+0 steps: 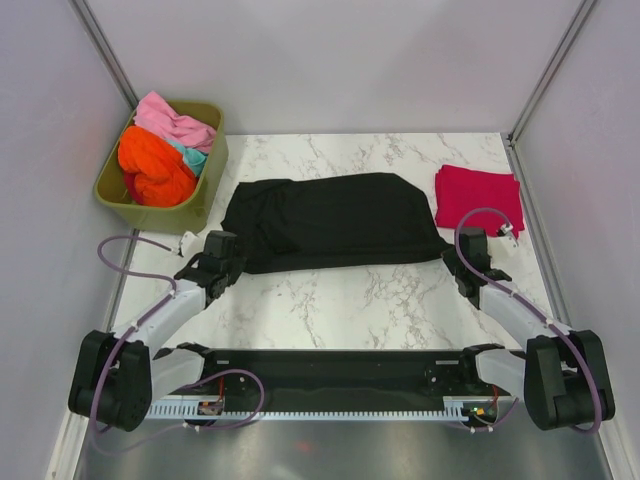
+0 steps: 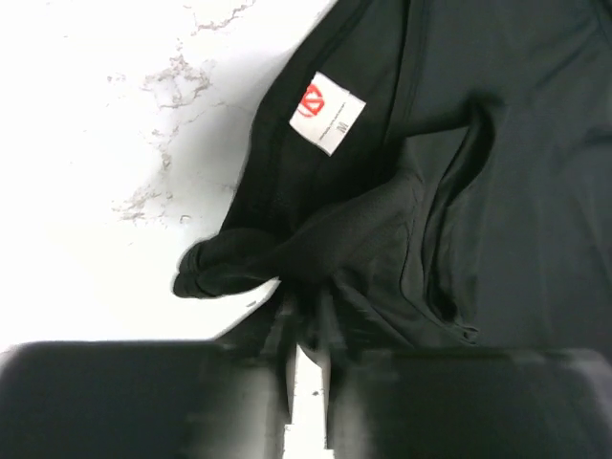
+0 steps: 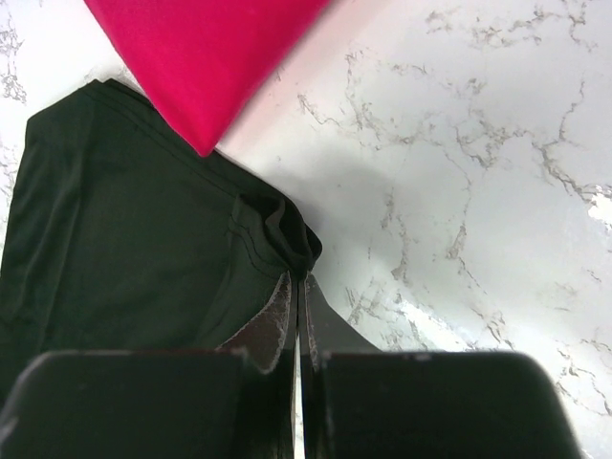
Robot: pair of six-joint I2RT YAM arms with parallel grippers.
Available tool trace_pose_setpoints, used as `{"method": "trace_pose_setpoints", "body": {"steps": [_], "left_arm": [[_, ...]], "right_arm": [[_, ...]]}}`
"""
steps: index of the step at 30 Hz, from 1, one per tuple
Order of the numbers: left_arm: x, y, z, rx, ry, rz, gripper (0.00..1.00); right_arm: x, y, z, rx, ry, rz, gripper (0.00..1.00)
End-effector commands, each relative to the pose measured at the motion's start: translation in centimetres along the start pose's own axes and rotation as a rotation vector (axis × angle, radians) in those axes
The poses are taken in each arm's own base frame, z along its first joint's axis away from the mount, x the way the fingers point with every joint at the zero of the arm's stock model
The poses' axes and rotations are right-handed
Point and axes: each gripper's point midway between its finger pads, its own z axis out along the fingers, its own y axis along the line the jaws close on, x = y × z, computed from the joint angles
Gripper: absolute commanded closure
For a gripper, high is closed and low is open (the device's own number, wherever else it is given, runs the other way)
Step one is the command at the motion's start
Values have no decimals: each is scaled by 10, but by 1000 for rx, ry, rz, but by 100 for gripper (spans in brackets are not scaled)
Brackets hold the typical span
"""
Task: Fold and stack the t-shirts
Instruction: Flatten the tshirt out
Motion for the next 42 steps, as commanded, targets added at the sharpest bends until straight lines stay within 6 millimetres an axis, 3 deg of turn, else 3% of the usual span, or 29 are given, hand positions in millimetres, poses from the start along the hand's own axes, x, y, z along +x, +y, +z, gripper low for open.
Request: {"method": "trace_pose_setpoints", "body": {"steps": [1,9,16,23,27,33,35,38,42], "left_arm": [[-11,16,-4,-34,-61,25,76],[1,19,-10,-4,-11,34,66],[3,20,-17,-9,5,27,50],[11,14,-18,8,12,47,50],[12,9,-11,-12,14,29,49],[19,21,9,-120,9,-22,46],[19,24,16,-154,6,-29,51],[17,20,14,-141,10,-33,97],[9,18,5,-104,-19,-48,98]], "right_arm": [[-1,-6,3,24,-6,2,100],[0,-3,2,13,0,2,100],[1,-3,3,14,4,-1,100],[1,-2,3,12,7,-1,100],[1,-2,3,11,6,-3,100],[1,-2,3,9,8,0,100],[2,-2,3,10,9,-2,100],[1,-2,1,4,4,0,100],[-4,4,-6,-22,2,5,100]]}}
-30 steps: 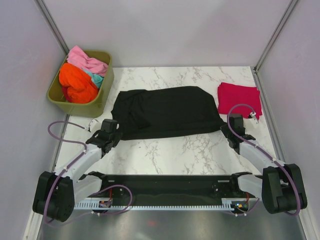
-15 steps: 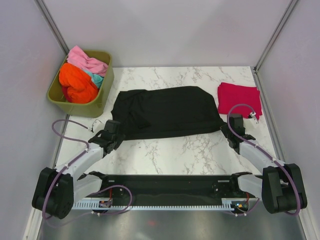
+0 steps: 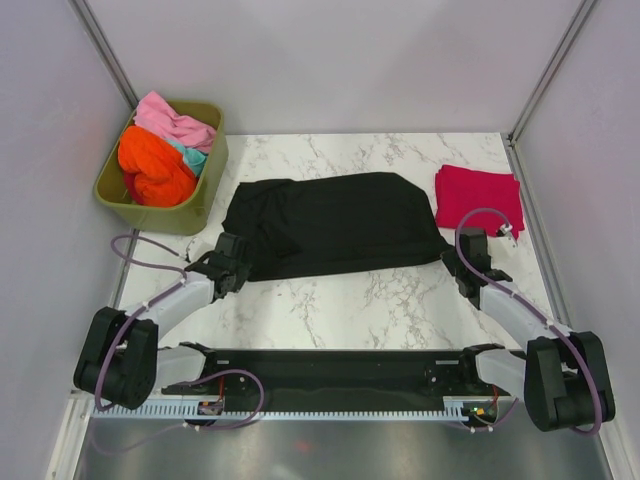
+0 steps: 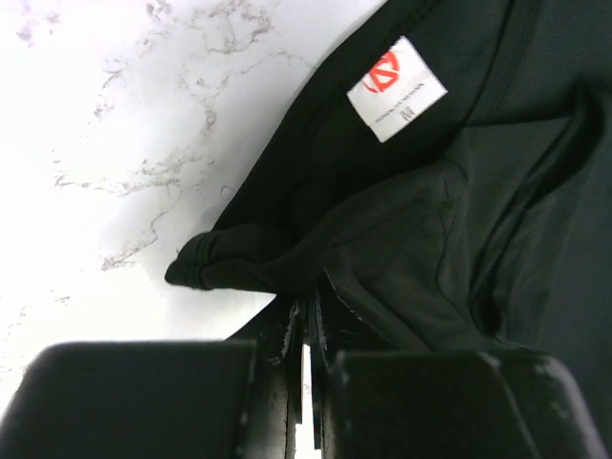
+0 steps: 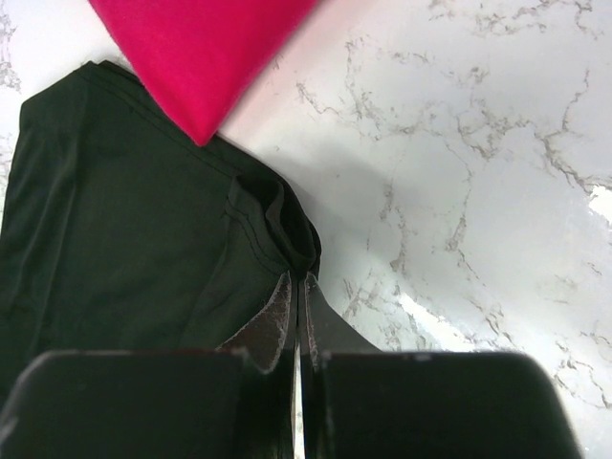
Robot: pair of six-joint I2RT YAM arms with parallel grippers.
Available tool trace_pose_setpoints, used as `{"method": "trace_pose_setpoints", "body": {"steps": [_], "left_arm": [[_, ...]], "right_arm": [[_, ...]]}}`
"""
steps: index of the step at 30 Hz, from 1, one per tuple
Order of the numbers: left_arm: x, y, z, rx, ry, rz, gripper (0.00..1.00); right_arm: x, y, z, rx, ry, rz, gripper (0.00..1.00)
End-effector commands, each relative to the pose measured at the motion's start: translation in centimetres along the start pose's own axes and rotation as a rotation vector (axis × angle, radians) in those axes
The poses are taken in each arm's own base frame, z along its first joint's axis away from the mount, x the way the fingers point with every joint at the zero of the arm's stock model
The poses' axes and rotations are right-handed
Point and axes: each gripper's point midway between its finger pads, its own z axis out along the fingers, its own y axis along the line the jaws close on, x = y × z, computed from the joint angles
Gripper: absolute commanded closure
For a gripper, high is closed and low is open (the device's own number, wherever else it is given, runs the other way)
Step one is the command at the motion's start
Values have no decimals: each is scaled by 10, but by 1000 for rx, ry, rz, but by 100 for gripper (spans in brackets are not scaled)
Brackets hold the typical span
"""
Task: Fold and stack the t-shirts
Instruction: Flatten the tshirt out
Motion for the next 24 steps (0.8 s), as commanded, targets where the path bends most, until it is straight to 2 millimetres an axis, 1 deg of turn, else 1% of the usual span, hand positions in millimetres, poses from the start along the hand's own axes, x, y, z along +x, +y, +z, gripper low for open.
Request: {"method": "trace_pose_setpoints", "body": {"steps": [1,2,4,5,6,7,8,9,10,11,12,13,14,15,16,17,18,19,20,21,22,23,24], "left_arm": [[-18,-5,-10,32,-70,-56,98],[-19,-8,-13,48,-68,-54,98],[-23,-17,-21,86,-72,-43,98],[-26,-25,-26,110,-71,-38,98],[-30,-31,-31,126,-75,-34,98],[-32,-35,-34,132,-75,-27,98],[-40,-49,-43,159,-84,-23,98],[-44,-54,-49,155,-91,-7,98],[-47,-48,-54,113,-87,16,98],[-61,-65,-68,145,-116,16,98],[-67,-71,-75,155,-126,19,98],[-77,-79,-88,165,-135,16,98],[-82,-83,-95,178,-138,27,98],[-87,-88,-104,192,-142,31,98],[-97,-96,-122,221,-154,27,98],[-102,-99,-133,236,-161,33,98],[-108,-102,-144,255,-170,33,98],[-121,-112,-169,316,-192,11,98],[-125,-110,-181,325,-199,26,98],[-130,-114,-195,356,-206,25,98],[-140,-122,-219,418,-217,14,98],[-144,-119,-235,440,-226,31,98],[-149,-119,-249,465,-232,33,98]], "right_arm": [[-6,8,-9,-38,-2,-3,100],[-6,10,-11,-43,2,-4,100],[-9,20,-18,-74,6,2,100],[-14,31,-22,-97,2,7,100],[-19,37,-27,-109,-5,11,100],[-21,38,-31,-103,0,-3,100],[-33,52,-38,-132,-20,3,100],[-42,60,-45,-149,-37,6,100],[-46,59,-50,-137,-42,-5,100],[-60,72,-59,-160,-74,4,100],[-67,75,-67,-170,-89,5,100],[-73,80,-74,-182,-100,3,100],[-87,92,-87,-221,-125,21,100],[-90,95,-94,-228,-128,19,100],[-101,106,-106,-262,-144,30,100],[-109,112,-117,-289,-162,34,100],[-113,113,-125,-295,-164,33,100],[-126,124,-140,-331,-189,45,100],[-136,128,-154,-358,-212,49,100],[-141,130,-164,-374,-220,44,100],[-148,133,-174,-391,-235,46,100],[-164,141,-199,-444,-270,67,100],[-169,141,-210,-457,-284,68,100]]}}
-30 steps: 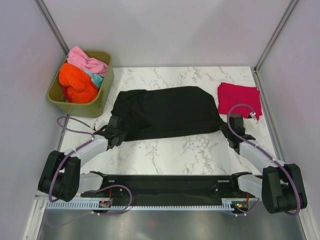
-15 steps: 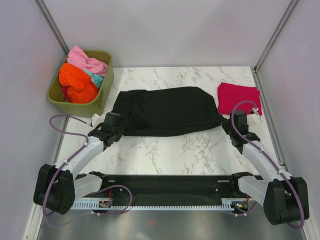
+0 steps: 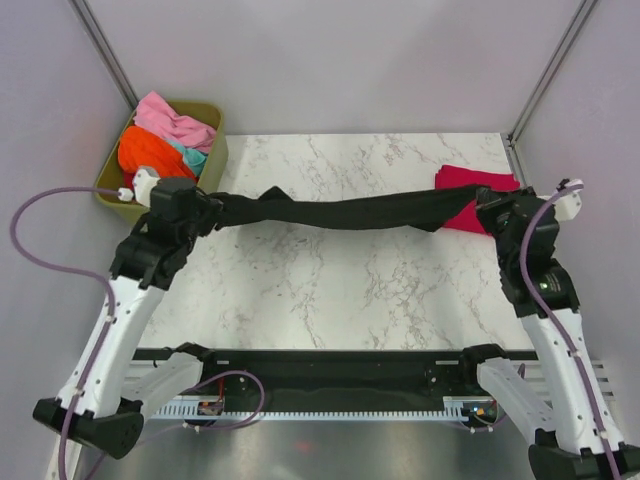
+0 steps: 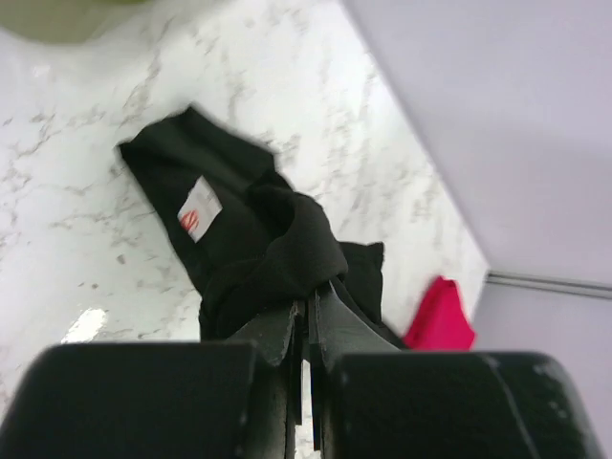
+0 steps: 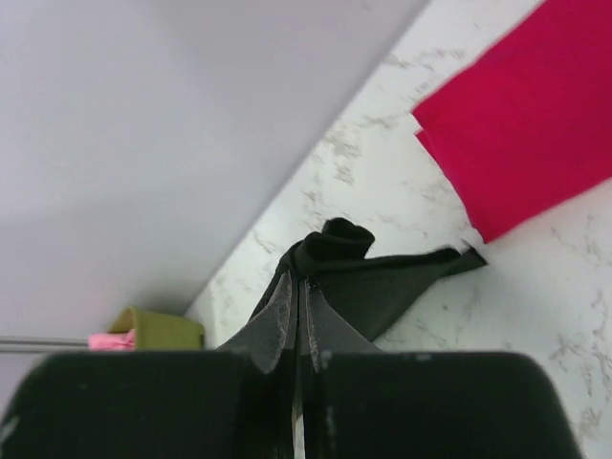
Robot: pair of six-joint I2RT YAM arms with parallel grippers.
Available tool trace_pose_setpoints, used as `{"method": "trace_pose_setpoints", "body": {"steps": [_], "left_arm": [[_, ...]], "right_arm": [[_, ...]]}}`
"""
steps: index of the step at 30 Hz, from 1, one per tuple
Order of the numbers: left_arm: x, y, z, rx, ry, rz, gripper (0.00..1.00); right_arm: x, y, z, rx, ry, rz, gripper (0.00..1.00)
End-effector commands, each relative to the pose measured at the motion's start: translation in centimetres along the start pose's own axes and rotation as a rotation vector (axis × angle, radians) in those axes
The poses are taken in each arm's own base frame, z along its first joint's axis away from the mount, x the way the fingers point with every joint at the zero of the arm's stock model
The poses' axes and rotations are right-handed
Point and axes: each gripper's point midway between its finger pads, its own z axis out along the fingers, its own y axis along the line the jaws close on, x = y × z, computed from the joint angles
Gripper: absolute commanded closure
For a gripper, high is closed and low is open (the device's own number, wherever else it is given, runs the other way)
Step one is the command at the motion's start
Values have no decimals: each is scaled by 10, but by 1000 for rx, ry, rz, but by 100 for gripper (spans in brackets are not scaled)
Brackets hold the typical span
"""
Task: Fold and stack the t-shirts
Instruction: Flatten the tshirt out
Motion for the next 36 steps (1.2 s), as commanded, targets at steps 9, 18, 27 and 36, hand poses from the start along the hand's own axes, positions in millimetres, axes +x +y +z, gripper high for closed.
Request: {"method": "trace_pose_setpoints", "body": {"steps": [9,18,27,36], "left_arm": [[-84,-62,-129,223,-83,54,98],[-77,-86,-75,106,-55,51,98],[-111,-150,-15,151,-42,-20,98],[-142,-221,20,407,-90,-19,98]], "right_arm": [[-103,73,-103,-238,-212,61,100],[-69,86,-37,-165,-87,40,100],[-55,142,43,-234,95,41,100],[-63,187,96,-435,228,113,100]]}}
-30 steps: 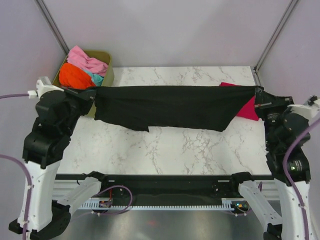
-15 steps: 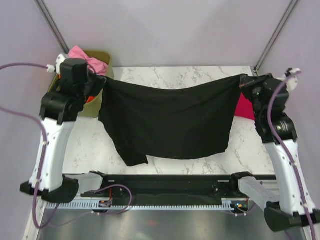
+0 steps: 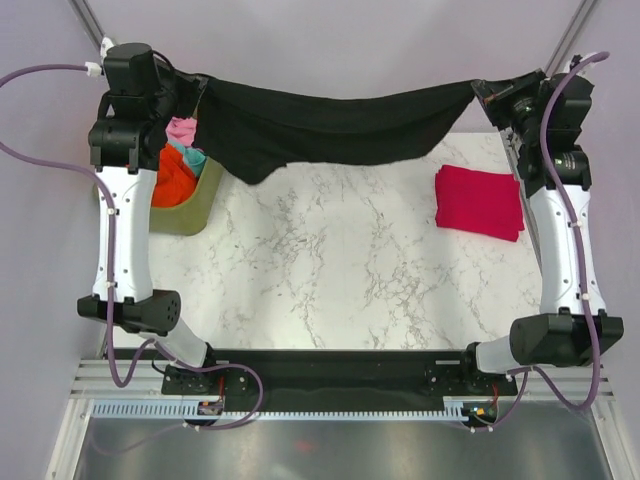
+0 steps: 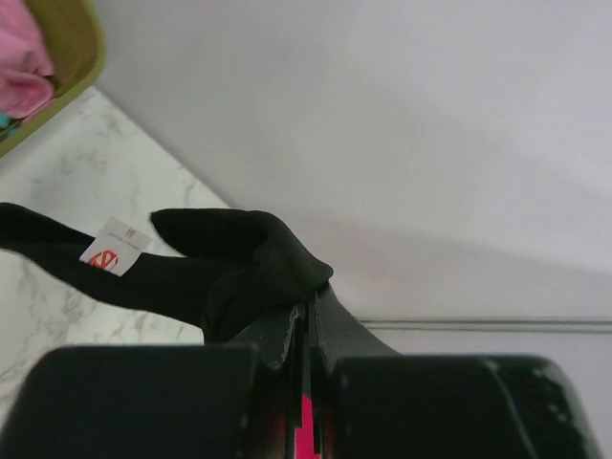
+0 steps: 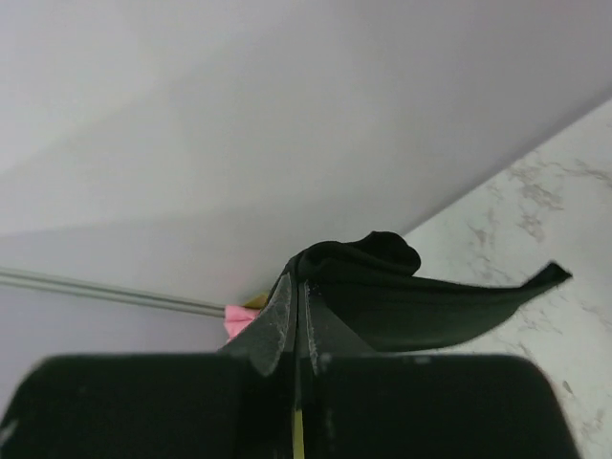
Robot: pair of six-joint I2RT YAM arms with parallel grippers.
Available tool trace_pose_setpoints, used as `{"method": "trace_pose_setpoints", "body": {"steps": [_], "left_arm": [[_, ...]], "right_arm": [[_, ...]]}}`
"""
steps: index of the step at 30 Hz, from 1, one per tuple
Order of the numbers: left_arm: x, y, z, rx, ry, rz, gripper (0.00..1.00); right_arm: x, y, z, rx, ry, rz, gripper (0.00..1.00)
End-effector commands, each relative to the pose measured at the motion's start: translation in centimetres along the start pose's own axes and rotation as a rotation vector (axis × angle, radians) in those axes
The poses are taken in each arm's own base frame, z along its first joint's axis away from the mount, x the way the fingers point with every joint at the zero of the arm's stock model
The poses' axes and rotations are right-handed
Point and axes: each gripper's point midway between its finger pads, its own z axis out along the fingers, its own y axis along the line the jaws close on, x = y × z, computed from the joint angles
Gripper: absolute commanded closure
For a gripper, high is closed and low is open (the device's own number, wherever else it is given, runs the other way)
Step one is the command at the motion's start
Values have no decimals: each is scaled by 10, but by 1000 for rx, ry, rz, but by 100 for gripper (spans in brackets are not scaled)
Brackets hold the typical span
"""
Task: Fold and stack the t-shirts
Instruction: Flatten the tshirt out
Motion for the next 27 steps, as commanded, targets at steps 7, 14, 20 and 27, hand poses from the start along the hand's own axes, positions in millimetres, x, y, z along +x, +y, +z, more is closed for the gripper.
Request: {"method": "trace_pose_setpoints", "body": {"steps": [7,14,20,27], "left_arm": [[48,12,83,230,54,115,98],[129,142,107,46,169,106,98],[176,238,70,-138,203,3,98],[218,325,30,-291,279,37,98]], "right_arm": [[65,-54,67,-127,204,57,100],[138,-170,69,37,330,53,100],[191,-250,21,161,376,79,100],[226,-319,-47,322,378,24,100]]}}
